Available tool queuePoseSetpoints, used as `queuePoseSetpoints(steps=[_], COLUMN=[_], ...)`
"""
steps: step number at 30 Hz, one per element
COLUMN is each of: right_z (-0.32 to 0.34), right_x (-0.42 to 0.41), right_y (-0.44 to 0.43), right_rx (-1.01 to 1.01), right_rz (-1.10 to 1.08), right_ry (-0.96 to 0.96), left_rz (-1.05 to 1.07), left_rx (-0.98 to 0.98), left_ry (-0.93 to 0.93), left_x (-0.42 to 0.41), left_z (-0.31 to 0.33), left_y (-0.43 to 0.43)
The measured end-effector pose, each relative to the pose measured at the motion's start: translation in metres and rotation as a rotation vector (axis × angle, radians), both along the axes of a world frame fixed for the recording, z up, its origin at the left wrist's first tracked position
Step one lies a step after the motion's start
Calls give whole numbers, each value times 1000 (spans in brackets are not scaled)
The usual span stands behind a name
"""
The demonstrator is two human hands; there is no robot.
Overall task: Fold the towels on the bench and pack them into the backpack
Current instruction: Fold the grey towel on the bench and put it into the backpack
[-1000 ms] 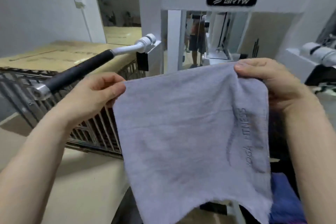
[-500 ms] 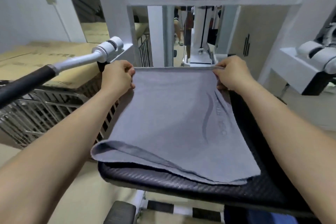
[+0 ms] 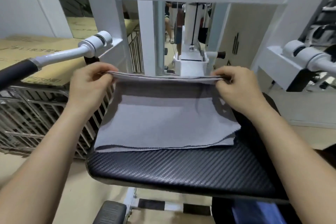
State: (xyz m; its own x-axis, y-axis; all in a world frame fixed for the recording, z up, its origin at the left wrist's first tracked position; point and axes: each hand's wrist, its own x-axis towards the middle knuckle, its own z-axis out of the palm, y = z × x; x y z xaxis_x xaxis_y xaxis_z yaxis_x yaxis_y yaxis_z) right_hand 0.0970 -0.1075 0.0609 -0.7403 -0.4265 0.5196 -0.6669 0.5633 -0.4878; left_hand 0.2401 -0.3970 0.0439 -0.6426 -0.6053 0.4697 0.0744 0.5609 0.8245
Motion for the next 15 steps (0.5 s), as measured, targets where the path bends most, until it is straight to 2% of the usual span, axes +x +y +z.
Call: queuePoseSetpoints(steps=[7,15], right_z=[-29,-55], right_x=[74,104], right_y=[44,58], right_rx=[49,208], right_rz=[-13,-115], right_ry=[124,154], left_rz=[-136,-157], left_rx=[-96,-264], left_ry=[11,-64], left_x=[85,114], left_z=[-32,-56], left_y=[32,27])
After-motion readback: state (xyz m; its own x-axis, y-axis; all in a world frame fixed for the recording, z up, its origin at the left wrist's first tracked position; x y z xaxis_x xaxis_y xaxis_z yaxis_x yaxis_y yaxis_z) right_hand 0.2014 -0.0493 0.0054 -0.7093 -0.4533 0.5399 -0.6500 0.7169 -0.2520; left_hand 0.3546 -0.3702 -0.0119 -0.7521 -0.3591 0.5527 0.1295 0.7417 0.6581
